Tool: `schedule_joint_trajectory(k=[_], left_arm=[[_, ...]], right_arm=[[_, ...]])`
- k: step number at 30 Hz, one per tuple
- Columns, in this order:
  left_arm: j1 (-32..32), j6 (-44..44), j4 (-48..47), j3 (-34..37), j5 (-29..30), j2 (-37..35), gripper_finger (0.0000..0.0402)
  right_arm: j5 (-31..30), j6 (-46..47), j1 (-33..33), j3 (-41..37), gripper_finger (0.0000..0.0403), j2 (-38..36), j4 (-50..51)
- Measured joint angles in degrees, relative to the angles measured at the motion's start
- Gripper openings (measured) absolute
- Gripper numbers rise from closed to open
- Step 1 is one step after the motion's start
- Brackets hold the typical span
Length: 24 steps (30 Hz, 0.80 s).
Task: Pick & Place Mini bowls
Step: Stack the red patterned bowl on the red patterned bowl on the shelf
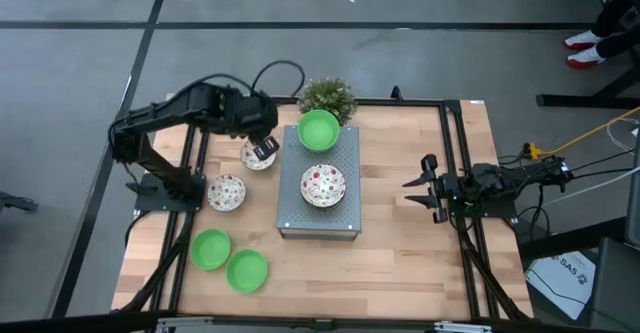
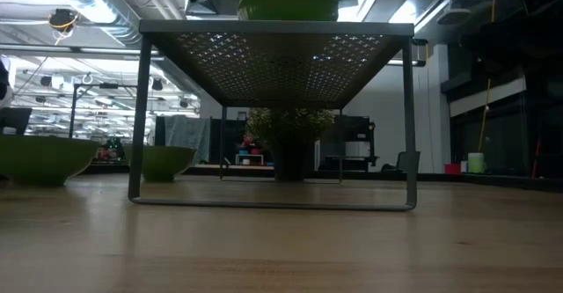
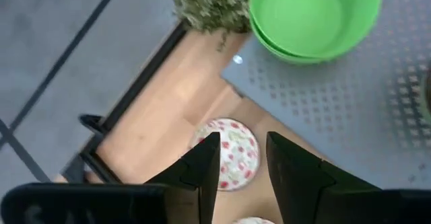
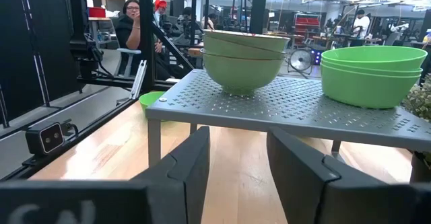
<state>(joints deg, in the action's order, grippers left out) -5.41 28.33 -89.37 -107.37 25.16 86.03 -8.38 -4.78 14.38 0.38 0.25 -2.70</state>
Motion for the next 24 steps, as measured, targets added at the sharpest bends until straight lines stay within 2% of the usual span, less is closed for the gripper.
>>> schedule_joint_trajectory(k=[6,11,16,24], left_arm=[[4.5,8.1,1.4,9.8,0.1,-4.3,0.0111],[5.4,13.7,3.6,19.1,0.1,-9.0,0.011],[4.0,16.1,7.9,27.3,-0.1,-13.2,0.0111],[-2.1,16.0,11.7,36.7,-5.6,-16.0,0.0105]], right_arm=[[0.0,0.0,0.0,0.0,0.0147,0.0,0.0],[0.0,0.0,0.0,0.0,0.0147,0.0,0.0],[0.0,0.0,0.0,0.0,0.0147,0.0,0.0],[0.0,0.0,0.0,0.0,0.0147,0.0,0.0]])
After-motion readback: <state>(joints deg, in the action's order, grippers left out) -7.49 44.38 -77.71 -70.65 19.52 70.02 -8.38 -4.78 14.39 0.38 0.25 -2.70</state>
